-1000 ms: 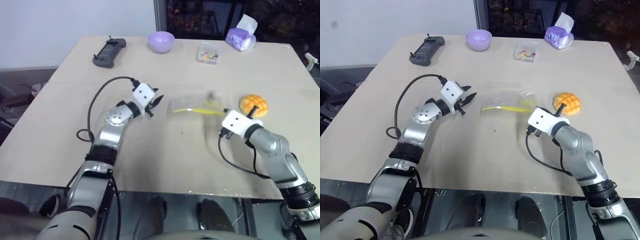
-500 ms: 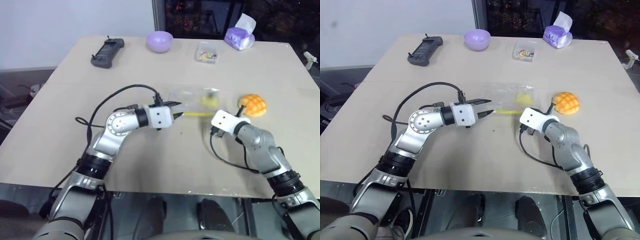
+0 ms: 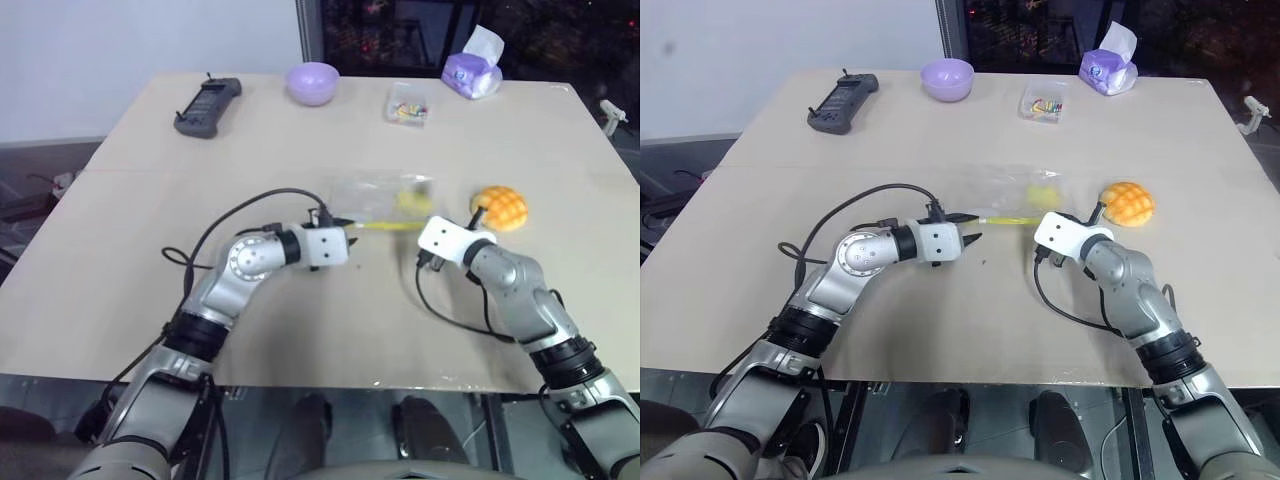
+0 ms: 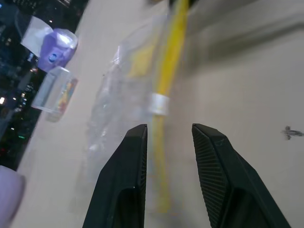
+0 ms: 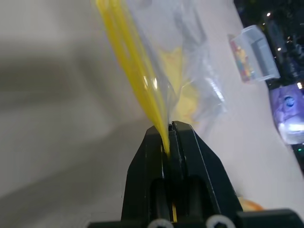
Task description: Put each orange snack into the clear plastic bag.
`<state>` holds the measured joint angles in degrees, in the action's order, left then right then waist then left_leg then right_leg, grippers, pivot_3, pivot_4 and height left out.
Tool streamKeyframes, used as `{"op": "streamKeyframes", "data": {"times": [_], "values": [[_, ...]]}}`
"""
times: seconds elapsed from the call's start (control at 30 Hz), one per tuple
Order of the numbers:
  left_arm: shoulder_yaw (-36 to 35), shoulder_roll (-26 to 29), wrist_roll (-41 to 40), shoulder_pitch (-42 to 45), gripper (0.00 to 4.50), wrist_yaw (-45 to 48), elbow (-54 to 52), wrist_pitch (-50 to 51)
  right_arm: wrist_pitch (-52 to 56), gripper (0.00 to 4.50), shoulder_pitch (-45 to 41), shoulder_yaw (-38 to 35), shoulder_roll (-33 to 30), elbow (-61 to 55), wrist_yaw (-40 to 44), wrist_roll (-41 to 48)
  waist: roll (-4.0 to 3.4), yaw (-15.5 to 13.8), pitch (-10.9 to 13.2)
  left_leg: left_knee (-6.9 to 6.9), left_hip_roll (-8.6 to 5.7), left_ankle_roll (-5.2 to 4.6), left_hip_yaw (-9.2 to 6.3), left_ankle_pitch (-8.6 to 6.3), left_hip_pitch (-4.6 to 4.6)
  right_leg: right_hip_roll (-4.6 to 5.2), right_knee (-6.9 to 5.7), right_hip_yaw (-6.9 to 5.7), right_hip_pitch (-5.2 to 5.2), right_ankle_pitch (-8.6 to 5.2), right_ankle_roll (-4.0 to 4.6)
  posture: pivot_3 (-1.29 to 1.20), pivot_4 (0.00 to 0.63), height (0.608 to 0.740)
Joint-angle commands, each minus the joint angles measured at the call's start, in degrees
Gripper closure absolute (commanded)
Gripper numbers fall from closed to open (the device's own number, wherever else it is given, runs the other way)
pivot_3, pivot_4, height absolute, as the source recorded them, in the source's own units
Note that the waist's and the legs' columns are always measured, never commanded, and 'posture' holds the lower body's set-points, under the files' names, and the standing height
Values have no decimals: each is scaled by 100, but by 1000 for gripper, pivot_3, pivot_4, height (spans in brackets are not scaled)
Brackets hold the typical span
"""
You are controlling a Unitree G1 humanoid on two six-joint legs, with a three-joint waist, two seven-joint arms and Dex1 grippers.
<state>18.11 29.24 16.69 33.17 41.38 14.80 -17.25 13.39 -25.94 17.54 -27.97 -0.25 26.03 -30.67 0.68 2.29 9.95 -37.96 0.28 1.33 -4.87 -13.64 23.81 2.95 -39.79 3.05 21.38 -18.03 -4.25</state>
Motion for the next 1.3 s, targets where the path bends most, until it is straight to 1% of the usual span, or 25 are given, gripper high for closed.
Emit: {"op": "streamKeyframes", "data": {"times": [0.03,0.33,0.6,0.87,0.93,0.97,1.03,1.07,1.3], "values": [[32,-85,80,239,2847,-150,210,-242,40,4500,-99,-31,65,-340,12,-48,0,-1,0,0,0,0,0,0,0,0,0,0,0,0,0,0,150,740],[64,-176,174,424,2847,-276,572,-481,93,4500,-8,-42,133,-426,16,-119,0,0,0,0,0,0,0,0,1,0,0,1,2,0,0,0,150,740],[-117,-107,75,392,2847,-360,509,-479,106,4500,8,-51,127,-404,-1,-134,0,1,0,0,0,0,1,0,1,0,0,1,3,0,0,0,150,740],[-100,-78,35,360,2847,-390,464,-589,49,4500,-33,-38,110,-320,2,-129,0,0,0,0,0,0,1,0,1,0,-1,1,3,0,0,0,150,740],[-114,-89,51,363,3431,-452,465,-600,39,4500,-36,-21,113,-312,4,-137,0,0,0,0,0,0,1,0,1,0,-1,1,3,0,0,0,150,740],[-112,-85,69,362,3638,-477,479,-606,35,4500,-30,-16,114,-312,4,-140,0,1,0,0,0,0,1,0,1,0,-1,1,3,0,0,0,150,740],[-99,-70,98,354,4373,-522,512,-627,28,4500,-17,-13,109,-315,6,-142,0,1,0,0,0,0,1,0,1,0,-1,1,3,0,0,0,150,740],[-90,-62,106,347,4446,-537,524,-631,24,4500,-10,-14,105,-317,7,-142,0,1,0,0,0,0,1,0,1,0,-1,1,3,0,0,0,150,740],[-26,-73,154,300,4446,-608,519,-619,93,4500,23,-99,131,-587,216,66,0,1,0,0,0,0,1,0,1,0,-1,1,3,0,0,0,150,740]]}}
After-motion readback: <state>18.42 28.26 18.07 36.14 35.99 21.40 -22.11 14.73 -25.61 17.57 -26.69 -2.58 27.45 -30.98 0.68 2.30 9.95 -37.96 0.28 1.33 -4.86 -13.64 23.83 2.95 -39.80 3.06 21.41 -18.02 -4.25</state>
